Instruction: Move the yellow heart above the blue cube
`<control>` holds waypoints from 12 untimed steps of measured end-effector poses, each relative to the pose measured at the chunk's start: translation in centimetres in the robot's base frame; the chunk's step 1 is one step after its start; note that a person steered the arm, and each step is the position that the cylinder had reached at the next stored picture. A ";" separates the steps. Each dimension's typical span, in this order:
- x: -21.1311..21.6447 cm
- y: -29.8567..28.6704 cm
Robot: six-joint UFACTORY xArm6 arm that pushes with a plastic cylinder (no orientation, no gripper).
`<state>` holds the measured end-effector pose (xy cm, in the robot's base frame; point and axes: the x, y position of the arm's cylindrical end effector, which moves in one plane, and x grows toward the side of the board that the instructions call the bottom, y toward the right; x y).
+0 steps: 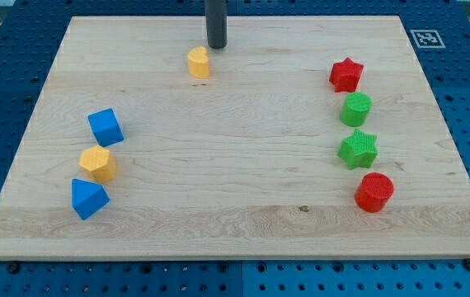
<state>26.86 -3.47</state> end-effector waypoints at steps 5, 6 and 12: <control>5.1 -1.1; 5.1 -1.7; 5.2 -2.9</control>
<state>32.06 -6.37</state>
